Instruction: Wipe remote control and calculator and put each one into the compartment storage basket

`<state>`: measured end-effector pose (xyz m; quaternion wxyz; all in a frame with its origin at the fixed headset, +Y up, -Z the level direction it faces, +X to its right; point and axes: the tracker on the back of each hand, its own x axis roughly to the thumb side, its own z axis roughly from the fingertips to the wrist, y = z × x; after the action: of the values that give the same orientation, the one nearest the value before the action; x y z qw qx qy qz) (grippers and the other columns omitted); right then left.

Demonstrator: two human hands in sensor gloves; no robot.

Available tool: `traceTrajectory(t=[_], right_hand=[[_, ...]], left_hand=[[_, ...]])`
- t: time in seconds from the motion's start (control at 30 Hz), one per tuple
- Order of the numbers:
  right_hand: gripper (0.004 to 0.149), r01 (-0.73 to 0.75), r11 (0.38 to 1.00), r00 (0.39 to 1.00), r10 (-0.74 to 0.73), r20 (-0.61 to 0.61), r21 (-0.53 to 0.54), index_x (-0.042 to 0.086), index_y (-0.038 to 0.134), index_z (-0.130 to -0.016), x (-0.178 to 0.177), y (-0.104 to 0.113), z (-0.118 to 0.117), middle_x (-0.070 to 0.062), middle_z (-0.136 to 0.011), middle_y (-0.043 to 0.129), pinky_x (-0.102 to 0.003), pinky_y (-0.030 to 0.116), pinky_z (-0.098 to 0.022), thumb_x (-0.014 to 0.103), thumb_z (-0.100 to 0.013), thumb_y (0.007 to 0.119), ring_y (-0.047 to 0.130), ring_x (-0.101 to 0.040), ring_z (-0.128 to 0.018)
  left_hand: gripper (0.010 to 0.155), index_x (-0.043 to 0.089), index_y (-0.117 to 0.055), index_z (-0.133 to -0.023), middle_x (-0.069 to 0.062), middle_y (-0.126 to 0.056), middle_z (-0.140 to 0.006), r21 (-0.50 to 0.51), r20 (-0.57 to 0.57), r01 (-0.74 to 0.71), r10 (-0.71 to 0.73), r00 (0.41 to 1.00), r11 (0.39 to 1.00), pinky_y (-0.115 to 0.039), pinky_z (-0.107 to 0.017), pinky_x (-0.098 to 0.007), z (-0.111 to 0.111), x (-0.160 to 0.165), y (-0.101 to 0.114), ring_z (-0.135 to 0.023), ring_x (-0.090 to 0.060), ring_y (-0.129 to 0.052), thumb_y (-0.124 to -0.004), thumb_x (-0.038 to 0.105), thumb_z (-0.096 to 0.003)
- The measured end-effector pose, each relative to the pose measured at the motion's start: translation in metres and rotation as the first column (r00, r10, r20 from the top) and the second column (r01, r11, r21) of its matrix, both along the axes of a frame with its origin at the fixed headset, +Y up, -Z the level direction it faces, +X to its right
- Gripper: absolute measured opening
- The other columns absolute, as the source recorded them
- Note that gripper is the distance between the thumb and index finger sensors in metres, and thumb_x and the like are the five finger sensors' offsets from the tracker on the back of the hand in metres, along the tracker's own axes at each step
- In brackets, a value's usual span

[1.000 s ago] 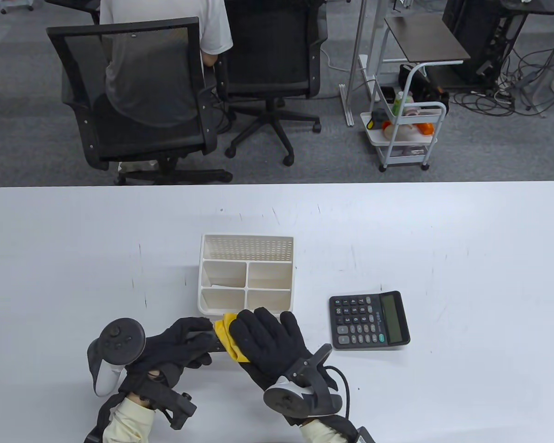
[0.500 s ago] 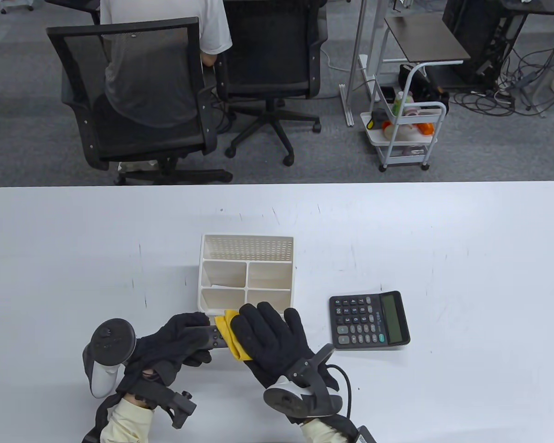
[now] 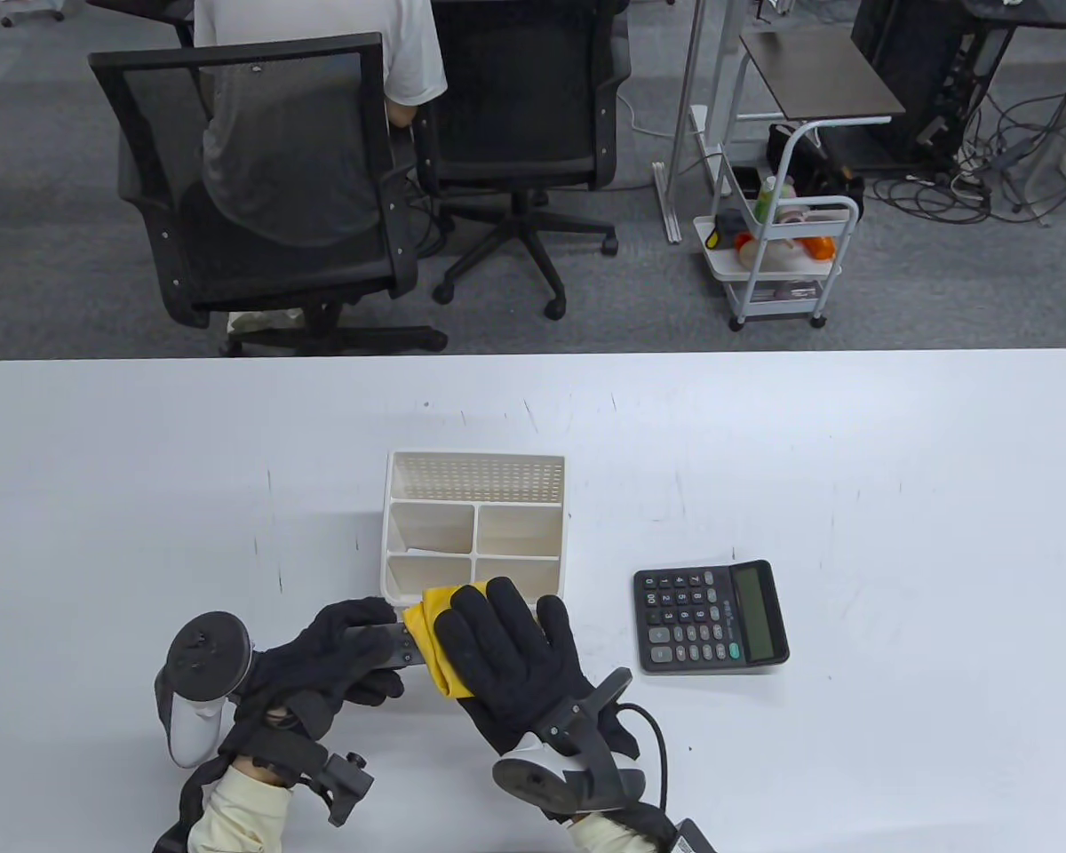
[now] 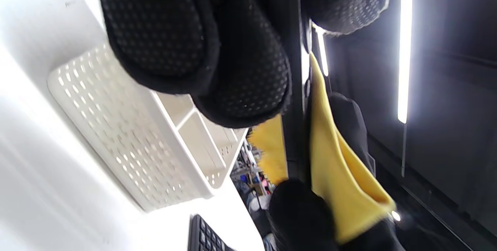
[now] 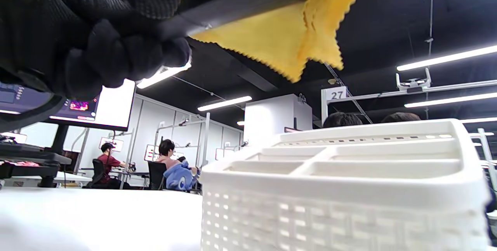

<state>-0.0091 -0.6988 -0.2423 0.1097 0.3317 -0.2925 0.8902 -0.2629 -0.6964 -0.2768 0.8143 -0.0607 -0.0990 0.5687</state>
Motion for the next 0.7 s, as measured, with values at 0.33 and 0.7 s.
traceTrajectory(t=[0.33, 0.7], right_hand=[[0.058, 0.010, 1.000, 1.000, -0.010, -0.001, 0.007, 0.015, 0.051, -0.112, 0.008, -0.002, 0.002, -0.016, -0.120, 0.049, -0.073, 0.044, -0.064, 0.031, -0.059, 0.067, 0.046, -0.044, -0.106], [0.059, -0.096, 0.989, 0.989, 0.107, -0.103, 0.109, 0.018, 0.046, -0.113, -0.015, -0.004, 0.014, -0.013, -0.121, 0.045, -0.073, 0.040, -0.065, 0.033, -0.059, 0.066, 0.041, -0.041, -0.108]], left_hand=[[0.047, 0.018, -0.072, -0.094, -0.006, -0.100, -0.072, -0.004, -0.128, -0.119, 0.117, 0.985, 0.993, -0.100, -0.035, -0.030, 0.001, -0.011, -0.004, -0.048, -0.009, -0.115, -0.074, 0.041, -0.0531], [0.047, 0.019, -0.069, -0.095, -0.004, -0.101, -0.069, -0.031, -0.036, -0.097, 0.095, 0.995, 0.995, -0.098, -0.033, -0.031, 0.001, -0.002, -0.004, -0.045, -0.010, -0.114, -0.071, 0.043, -0.0558]])
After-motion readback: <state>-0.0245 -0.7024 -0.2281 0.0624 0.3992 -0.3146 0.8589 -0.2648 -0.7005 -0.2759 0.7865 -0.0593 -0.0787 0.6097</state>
